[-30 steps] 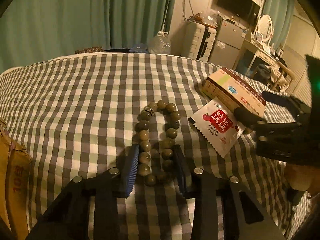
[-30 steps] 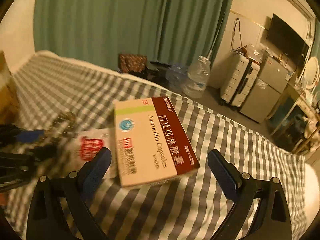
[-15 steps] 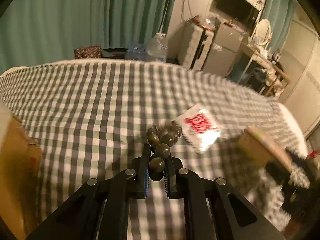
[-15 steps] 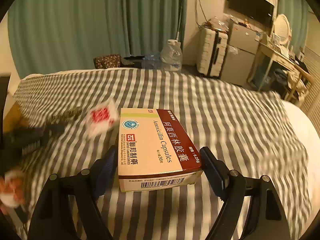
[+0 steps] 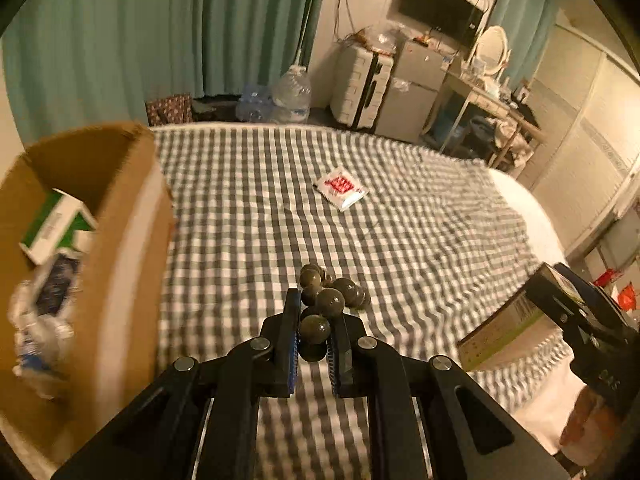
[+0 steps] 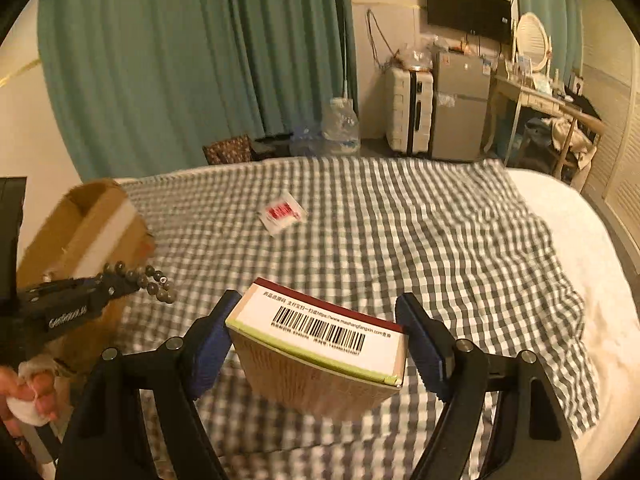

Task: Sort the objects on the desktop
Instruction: 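Carry the bracelet and capsule box into the cardboard box and release both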

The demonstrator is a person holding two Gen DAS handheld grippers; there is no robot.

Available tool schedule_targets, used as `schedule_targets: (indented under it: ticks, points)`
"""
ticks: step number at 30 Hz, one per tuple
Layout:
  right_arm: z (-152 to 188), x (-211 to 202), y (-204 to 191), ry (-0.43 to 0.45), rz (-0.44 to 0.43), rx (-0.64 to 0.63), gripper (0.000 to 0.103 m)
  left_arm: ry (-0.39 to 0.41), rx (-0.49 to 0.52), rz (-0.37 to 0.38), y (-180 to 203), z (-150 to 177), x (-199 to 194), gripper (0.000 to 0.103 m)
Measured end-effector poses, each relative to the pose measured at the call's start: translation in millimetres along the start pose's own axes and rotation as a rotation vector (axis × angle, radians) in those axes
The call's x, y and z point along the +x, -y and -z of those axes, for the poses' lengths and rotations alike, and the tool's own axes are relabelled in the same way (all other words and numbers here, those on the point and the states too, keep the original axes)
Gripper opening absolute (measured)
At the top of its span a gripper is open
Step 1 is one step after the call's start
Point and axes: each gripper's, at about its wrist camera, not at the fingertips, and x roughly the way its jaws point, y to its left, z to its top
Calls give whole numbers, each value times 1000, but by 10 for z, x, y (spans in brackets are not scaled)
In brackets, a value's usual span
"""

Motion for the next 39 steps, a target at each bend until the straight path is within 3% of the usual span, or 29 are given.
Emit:
schedule_targets:
  ticks: [6, 9, 13, 18, 25, 26, 28, 29, 30, 32, 34, 39]
  points:
    - [-166, -500, -496, 90, -54, -58, 78, 49, 34, 5, -174, -18, -725, 11]
    - [-292, -715, -830, 137, -86, -104, 78, 85, 62, -40, -302, -62, -1001, 11]
    - [-369, -868, -1206, 174, -132, -134, 78, 139, -2, -53, -676, -191, -1249, 11]
    - [-415, -903, -1584, 163, -176, -179, 78, 172, -67, -112, -1179, -311, -1208, 11]
    - [-457, -661, -1929, 127, -198, -218, 78, 103, -107, -163, -1796, -151, -821, 12]
    - [-458, -626, -1980, 122, -202, -218, 78, 86, -92, -174, -1854, -133, -751, 17]
    - [-476, -526, -2072, 109, -212, -219, 78, 50, -86, -201, -1924, -128, -668, 52]
    - [-465, -503, -2123, 106, -215, -218, 78, 36, -98, -229, -1967, -128, -648, 88]
    - [-460, -474, -2174, 104, -218, -217, 79, 45, -113, -241, -2009, -113, -656, 99]
    - [-455, -421, -2245, 96, -231, -216, 79, 107, -156, -215, -2104, -57, -759, 100]
    - [-467, -355, -2333, 85, -241, -211, 78, 107, -168, -205, -2151, -30, -803, 100]
    - [-453, -291, -2580, 71, -276, -218, 79, 119, -144, -270, -2210, 93, -882, 100]
